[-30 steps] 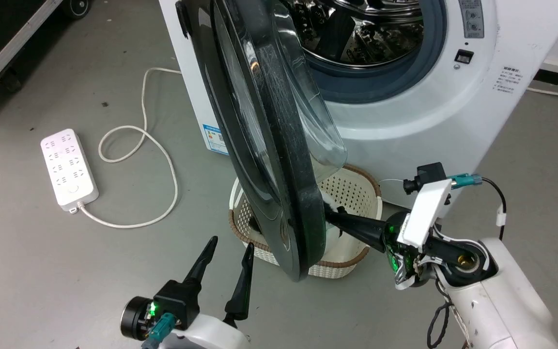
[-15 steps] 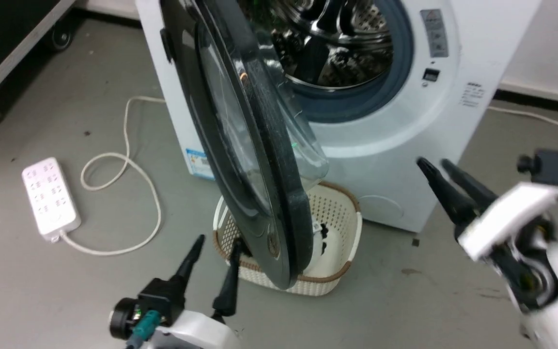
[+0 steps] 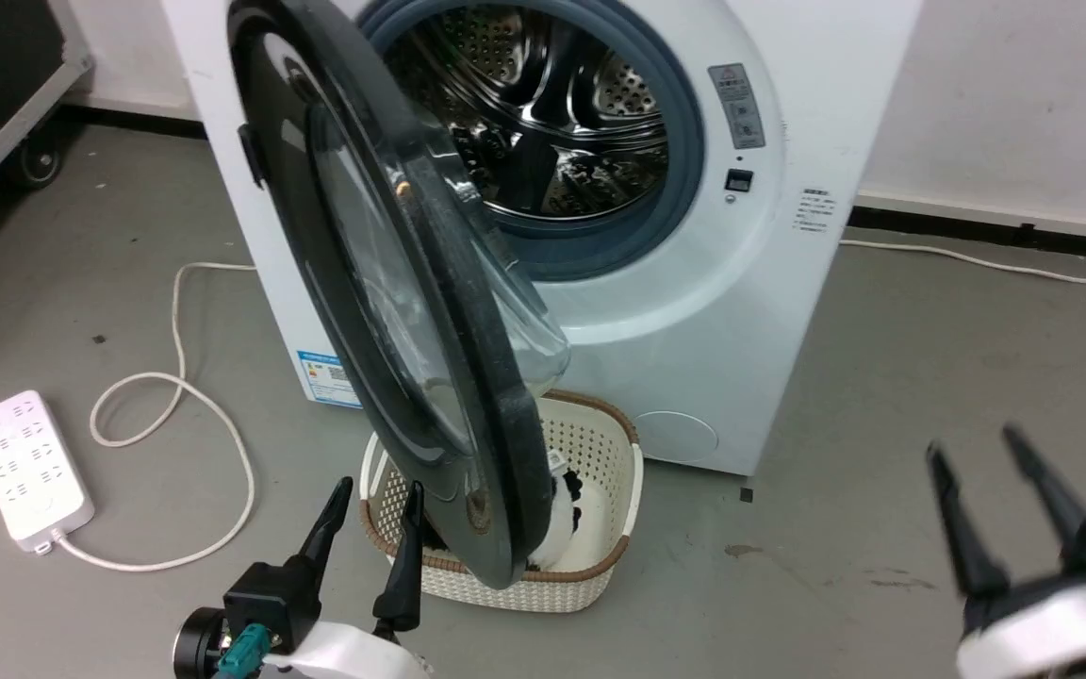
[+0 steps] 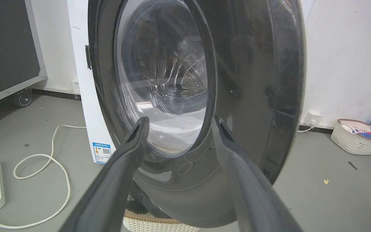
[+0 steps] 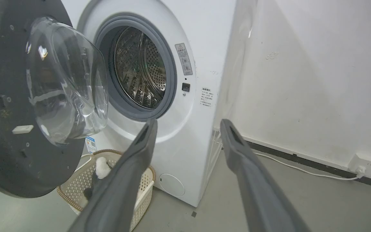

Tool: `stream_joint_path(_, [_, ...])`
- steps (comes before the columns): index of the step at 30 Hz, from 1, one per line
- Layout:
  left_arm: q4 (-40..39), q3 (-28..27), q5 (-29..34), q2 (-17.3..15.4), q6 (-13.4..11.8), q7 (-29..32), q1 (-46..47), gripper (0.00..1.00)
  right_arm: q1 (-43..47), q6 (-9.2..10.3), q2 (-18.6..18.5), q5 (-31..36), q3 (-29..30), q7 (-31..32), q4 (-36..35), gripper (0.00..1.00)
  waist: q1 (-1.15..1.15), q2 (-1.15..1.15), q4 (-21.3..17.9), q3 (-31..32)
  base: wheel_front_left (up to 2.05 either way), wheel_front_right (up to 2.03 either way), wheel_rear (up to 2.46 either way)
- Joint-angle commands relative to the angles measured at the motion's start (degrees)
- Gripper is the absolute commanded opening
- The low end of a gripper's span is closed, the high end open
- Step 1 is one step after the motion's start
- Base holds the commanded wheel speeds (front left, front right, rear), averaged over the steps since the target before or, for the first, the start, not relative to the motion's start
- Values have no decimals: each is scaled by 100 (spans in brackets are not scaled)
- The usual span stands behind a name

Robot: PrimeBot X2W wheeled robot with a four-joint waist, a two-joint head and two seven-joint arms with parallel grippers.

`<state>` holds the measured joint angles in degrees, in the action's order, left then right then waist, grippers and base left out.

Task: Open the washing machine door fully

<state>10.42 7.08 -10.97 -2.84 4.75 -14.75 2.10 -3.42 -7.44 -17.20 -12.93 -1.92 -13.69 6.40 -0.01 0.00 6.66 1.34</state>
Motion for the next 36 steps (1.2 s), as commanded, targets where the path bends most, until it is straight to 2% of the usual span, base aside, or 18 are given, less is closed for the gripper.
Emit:
stream_joint_path(1, [-6, -4, 55, -13, 32, -25, -101, 100, 234, -5, 238, 264, 155, -56, -167, 100, 1, 0, -40, -1, 0, 0, 0])
stream_joint_path(5, [43, -28, 140, -17, 58, -25, -125, 100, 849, -5, 933, 861, 454, -106, -501, 100, 1, 0, -110, -12, 0, 0, 0])
stream_joint_path(8, [77, -42, 219, -17, 58, -25, -128, 100, 1140, -5, 1209, 1086, 477, -120, -565, 100, 1, 0, -165, -55, 0, 0, 0])
stream_joint_path(19, [77, 1, 406, -12, 4, -25, -94, 100, 1184, -5, 1413, 1190, 282, -129, -637, 100, 1, 0, -256, -198, 0, 0, 0])
stream_joint_path(20, [75, 5, 412, -11, 5, -25, -90, 77, 1177, -5, 1416, 1185, 279, -129, -641, 100, 1, 0, -256, -204, 0, 0, 0])
stream_joint_path(21, [62, 11, 422, -11, 7, -25, -81, 0, 1173, -5, 1419, 1178, 277, -129, -641, 100, 1, 0, -256, -208, 0, 0, 0])
stream_joint_path(25, [31, 35, 462, -10, 22, -25, -62, 0, 1160, -5, 1426, 1149, 256, -130, -641, 100, 1, 0, -256, -216, 0, 0, 0])
stream_joint_path(30, [-246, -192, 319, -7, -108, -25, -35, 0, 1142, -5, 1430, 1098, 243, -130, -653, 100, 1, 0, -268, -188, 0, 0, 0])
stream_joint_path(36, [-1375, -762, 92, -6, -338, -25, 173, 0, 1115, -5, 1431, 1044, 268, -130, -694, 100, 1, 0, -308, -137, 0, 0, 0])
